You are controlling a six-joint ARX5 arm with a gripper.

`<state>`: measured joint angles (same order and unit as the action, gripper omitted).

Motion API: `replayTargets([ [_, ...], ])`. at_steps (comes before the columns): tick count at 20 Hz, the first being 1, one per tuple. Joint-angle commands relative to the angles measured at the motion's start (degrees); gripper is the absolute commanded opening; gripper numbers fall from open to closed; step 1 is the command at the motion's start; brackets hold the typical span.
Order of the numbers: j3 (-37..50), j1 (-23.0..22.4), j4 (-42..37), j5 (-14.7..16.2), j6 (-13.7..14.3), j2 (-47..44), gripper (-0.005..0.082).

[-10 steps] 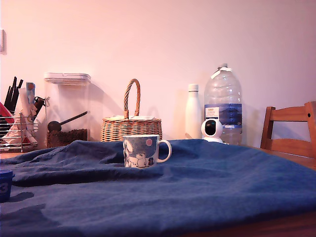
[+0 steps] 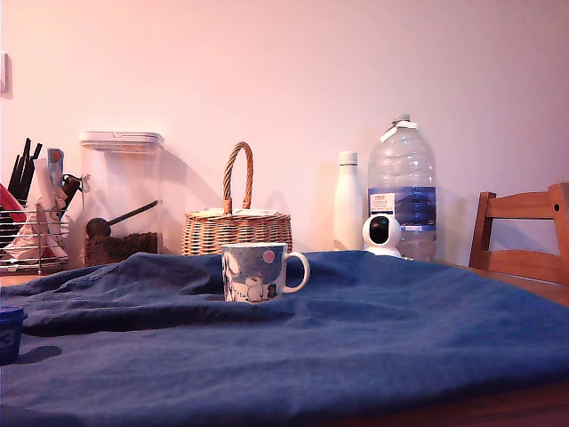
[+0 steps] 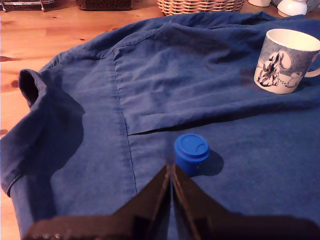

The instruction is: Pick up the coffee capsules on the table and drop them inside the coffee cup

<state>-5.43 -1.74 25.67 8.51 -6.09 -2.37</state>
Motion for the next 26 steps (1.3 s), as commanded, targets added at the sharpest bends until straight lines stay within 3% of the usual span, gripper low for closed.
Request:
replayTargets([
  [1, 0.92, -0.04, -0.55, 0.02, -0.37, -0.13, -0.0023],
  [5, 0.92, -0.04, -1.36, 0.00, -0.37, -0.13, -0.0023],
  [12, 0.92, -0.07, -14.12, 0.04, 0.04, -0.13, -0.0023],
  [24, 0.92, -0.09, -13.57, 0.22, -0.55, -0.13, -0.0023],
  [26, 0.92, -0.09, -13.00, 1.05, -1.95, -0.13, 0.0000],
])
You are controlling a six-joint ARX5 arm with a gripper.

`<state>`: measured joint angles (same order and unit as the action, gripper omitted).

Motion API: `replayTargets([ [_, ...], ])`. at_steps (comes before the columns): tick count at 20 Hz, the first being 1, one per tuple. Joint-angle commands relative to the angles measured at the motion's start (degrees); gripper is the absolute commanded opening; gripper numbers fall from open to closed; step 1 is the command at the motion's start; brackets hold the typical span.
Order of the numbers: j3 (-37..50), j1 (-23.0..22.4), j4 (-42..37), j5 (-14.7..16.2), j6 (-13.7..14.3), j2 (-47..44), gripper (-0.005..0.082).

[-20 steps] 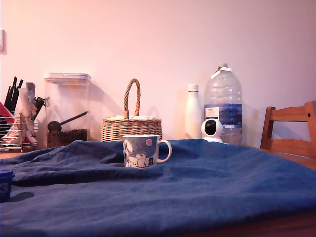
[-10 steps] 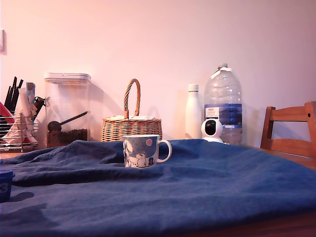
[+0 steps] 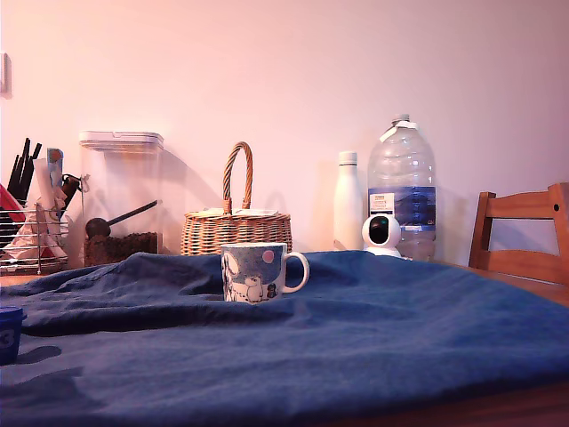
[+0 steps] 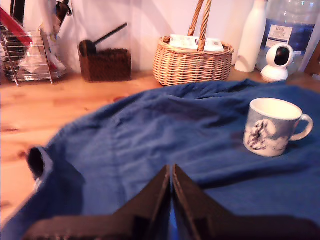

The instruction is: Pick up the coffee capsules on the table and drop them inside the coffee cup

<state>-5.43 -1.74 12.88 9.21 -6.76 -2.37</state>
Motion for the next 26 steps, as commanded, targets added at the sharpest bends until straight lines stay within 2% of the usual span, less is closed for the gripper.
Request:
replayTargets([
  [1, 0.92, -0.11, -0.09, 1.11, -1.27, -0.13, 0.0086],
  [2, 0.92, -0.15, -0.04, 1.77, -2.56, -0.13, 0.0241],
  [3, 0.92, -0.15, 0.00, 2.12, -2.56, -0.13, 0.0420],
  [4, 0.92, -0.15, -0.13, 2.36, -2.56, -0.13, 0.0549],
  [5, 0.92, -0.15, -0.61, 2.36, -2.56, -0.13, 0.0600],
  [8, 0.92, -0.15, -1.97, 2.36, -2.56, -0.13, 0.0600],
  [9, 0.92, -0.15, -2.10, 2.38, -5.31, -0.13, 0.0600],
  [19, 3.28, -0.28, 0.31, 2.60, -5.88, -2.34, 0.0600],
  [22, 3.28, -0.33, -1.77, 3.67, -5.88, -6.88, 0.0600],
  [26, 3.28, -1.97, -9.73, 4.68, -5.22, -17.75, 0.0600],
])
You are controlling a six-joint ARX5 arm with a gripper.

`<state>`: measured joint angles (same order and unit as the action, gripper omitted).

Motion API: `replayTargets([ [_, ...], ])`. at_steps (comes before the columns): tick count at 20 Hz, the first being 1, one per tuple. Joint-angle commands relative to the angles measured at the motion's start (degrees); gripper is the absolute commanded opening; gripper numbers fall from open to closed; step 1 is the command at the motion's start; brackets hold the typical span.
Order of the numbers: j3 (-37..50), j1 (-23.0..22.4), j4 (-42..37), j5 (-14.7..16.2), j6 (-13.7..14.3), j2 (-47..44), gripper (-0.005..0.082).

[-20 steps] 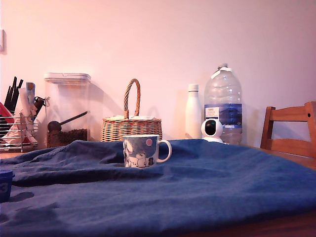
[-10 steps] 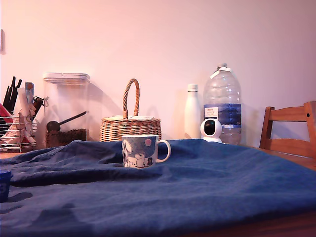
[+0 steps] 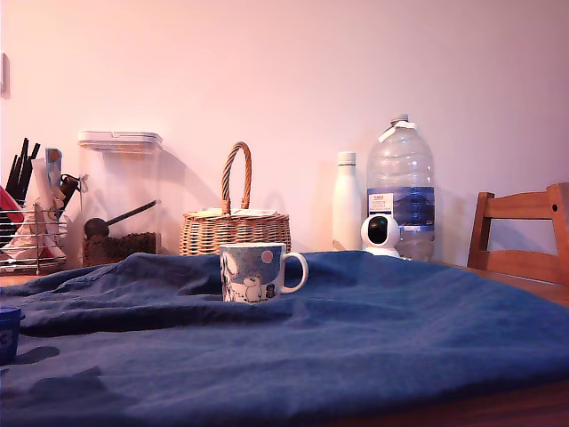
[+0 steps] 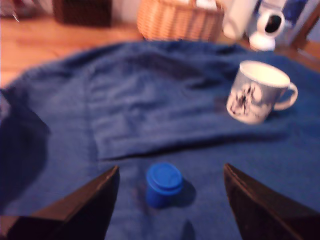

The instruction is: Pick up the coffee capsules on the table and drop them inside the coffee cup

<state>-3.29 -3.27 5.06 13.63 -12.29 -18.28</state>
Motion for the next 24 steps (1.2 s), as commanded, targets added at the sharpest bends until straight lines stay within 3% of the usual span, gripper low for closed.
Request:
replayTargets([
  [1, 1.14, -1.14, -4.37, 0.28, 0.72, -5.11, 0.0601],
  [3, 1.11, -2.54, -9.64, -0.28, 1.40, -11.87, 0.0600],
  [6, 1.11, -4.59, -16.37, -3.50, 1.40, -20.68, 0.0600],
  [7, 1.11, -5.07, -18.47, -4.15, 3.28, -23.21, 0.0600],
  [11, 1.11, -5.49, -24.02, -5.79, 2.64, -29.22, 0.0600],
  [23, 1.05, -7.30, -38.45, -6.93, 2.67, -44.96, 0.0600],
  [24, 0.94, -7.30, -39.63, -7.10, 3.78, -46.21, 0.0600],
])
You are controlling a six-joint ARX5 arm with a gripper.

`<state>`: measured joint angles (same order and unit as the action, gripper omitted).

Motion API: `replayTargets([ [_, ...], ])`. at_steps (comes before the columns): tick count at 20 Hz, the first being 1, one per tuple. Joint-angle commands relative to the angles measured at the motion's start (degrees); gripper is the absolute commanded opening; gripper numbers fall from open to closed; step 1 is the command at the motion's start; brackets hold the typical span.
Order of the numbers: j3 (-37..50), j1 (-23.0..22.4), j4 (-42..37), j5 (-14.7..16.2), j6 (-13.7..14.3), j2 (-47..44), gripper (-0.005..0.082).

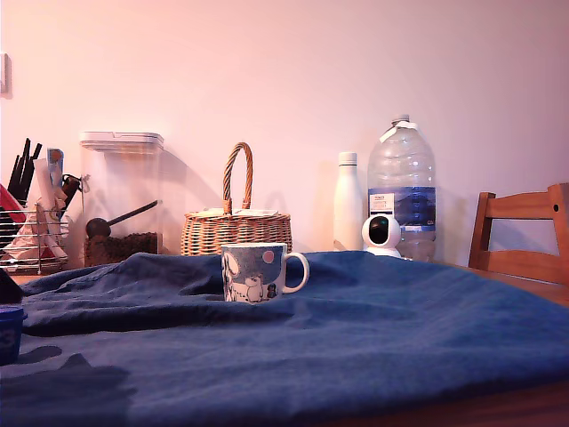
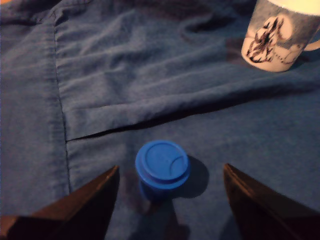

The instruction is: Pick up the coffee capsules on the table and drop them inside the coffee cup

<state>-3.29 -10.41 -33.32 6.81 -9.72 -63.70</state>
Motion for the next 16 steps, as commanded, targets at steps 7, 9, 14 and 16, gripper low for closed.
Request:
replayTargets([
  [7, -1.53, -0.15, -4.98, -0.44, 1.44, -9.86, 0.0600],
  [9, -2.43, -0.15, -6.19, -0.44, 2.32, -12.50, 0.0600],
  [14, -3.23, -0.15, -8.52, -0.26, 2.34, -15.96, 0.0600],
  [16, -3.43, -0.15, -8.79, -0.31, 2.34, -16.72, 0.0600],
])
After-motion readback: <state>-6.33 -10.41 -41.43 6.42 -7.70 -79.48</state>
